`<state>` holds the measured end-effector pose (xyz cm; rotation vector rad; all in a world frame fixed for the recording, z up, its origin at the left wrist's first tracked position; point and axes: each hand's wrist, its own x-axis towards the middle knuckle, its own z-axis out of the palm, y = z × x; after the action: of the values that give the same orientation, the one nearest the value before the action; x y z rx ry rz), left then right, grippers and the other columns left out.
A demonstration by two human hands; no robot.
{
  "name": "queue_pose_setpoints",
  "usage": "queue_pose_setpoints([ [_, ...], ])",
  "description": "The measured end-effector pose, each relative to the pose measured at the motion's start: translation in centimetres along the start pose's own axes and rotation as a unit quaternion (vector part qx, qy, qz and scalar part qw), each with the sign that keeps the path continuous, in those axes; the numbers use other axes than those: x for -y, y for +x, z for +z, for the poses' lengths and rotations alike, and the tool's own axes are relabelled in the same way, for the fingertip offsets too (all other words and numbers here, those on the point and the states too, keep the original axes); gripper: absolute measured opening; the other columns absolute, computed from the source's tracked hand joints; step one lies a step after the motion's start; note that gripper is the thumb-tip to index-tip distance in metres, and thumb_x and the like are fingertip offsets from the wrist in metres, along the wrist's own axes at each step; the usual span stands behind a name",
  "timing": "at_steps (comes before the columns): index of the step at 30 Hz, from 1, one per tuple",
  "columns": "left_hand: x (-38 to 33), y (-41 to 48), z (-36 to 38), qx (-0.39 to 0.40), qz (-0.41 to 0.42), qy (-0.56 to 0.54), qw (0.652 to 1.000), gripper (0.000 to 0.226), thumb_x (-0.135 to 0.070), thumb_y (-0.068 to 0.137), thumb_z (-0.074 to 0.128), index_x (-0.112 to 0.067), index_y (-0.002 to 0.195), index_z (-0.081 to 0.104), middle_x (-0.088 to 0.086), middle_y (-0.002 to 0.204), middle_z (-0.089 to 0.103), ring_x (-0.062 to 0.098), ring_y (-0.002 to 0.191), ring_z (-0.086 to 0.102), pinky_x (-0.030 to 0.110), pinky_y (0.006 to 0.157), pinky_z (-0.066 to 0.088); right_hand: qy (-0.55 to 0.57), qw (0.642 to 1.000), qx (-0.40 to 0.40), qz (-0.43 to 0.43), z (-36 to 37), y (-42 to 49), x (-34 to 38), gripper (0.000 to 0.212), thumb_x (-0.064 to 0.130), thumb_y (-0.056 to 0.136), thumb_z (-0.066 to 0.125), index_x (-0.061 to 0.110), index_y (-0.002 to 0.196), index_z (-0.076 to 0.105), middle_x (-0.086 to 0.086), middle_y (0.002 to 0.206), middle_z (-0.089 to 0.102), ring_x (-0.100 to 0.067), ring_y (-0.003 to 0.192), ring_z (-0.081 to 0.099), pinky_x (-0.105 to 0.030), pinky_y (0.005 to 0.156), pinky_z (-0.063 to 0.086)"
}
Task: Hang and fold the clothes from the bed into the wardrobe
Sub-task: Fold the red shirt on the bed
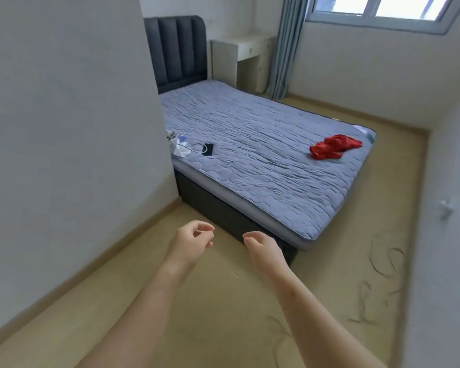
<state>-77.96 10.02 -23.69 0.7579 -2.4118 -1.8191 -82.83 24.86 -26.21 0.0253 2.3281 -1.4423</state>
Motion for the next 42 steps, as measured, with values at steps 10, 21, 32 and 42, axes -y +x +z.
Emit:
queue_pose_setpoints([
  [10, -3.1, 13.3, 14.8, 0.14, -0.033, 0.028, 0.989, 0.019, -0.008, 0.091, 0.051, -0.021, 0.081, 0.06, 0.003, 0.09, 0.065, 0.011, 0.074, 0.063, 0.024, 0.062, 0.043, 0.053, 0.985, -0.114, 0.121, -9.2, 10.9, -7.9, 0.032, 0.015, 0.092, 0.041, 0.018, 0.117, 0.06, 0.003, 0.112, 0.059, -0.012, 0.099, 0.052, -0.021, 0.075, 0.04],
  [21, -11.0, 28.3, 28.8, 0.294, -0.02, 0.134, 0.946, 0.01, -0.014, 0.092, 0.05, -0.018, 0.095, 0.058, 0.004, 0.095, 0.063, 0.013, 0.077, 0.061, 0.025, 0.064, 0.042, 0.129, 0.948, -0.214, 0.199, -20.0, 23.7, -9.5, 0.02, 0.012, 0.091, 0.044, 0.017, 0.1, 0.062, -0.001, 0.104, 0.06, -0.018, 0.102, 0.054, -0.026, 0.084, 0.041],
  [32, -15.7, 36.9, 47.1, 0.337, -0.02, 0.162, 0.927, 0.014, -0.009, 0.09, 0.049, -0.019, 0.086, 0.059, 0.003, 0.089, 0.062, 0.01, 0.069, 0.059, 0.025, 0.06, 0.041, 0.159, 0.922, -0.241, 0.259, -34.3, 33.6, -15.7, 0.026, 0.016, 0.094, 0.044, 0.012, 0.115, 0.059, 0.0, 0.092, 0.058, -0.016, 0.08, 0.051, -0.022, 0.071, 0.038],
  [42, -24.3, 43.5, 68.7, 0.345, -0.032, 0.216, 0.913, 0.016, -0.009, 0.087, 0.047, -0.021, 0.086, 0.058, -0.001, 0.076, 0.062, 0.019, 0.077, 0.061, 0.026, 0.067, 0.043, 0.129, 0.927, -0.236, 0.262, -55.6, 44.4, -20.0, 0.029, 0.018, 0.095, 0.042, 0.012, 0.118, 0.058, -0.001, 0.109, 0.058, -0.013, 0.095, 0.048, -0.022, 0.079, 0.035],
])
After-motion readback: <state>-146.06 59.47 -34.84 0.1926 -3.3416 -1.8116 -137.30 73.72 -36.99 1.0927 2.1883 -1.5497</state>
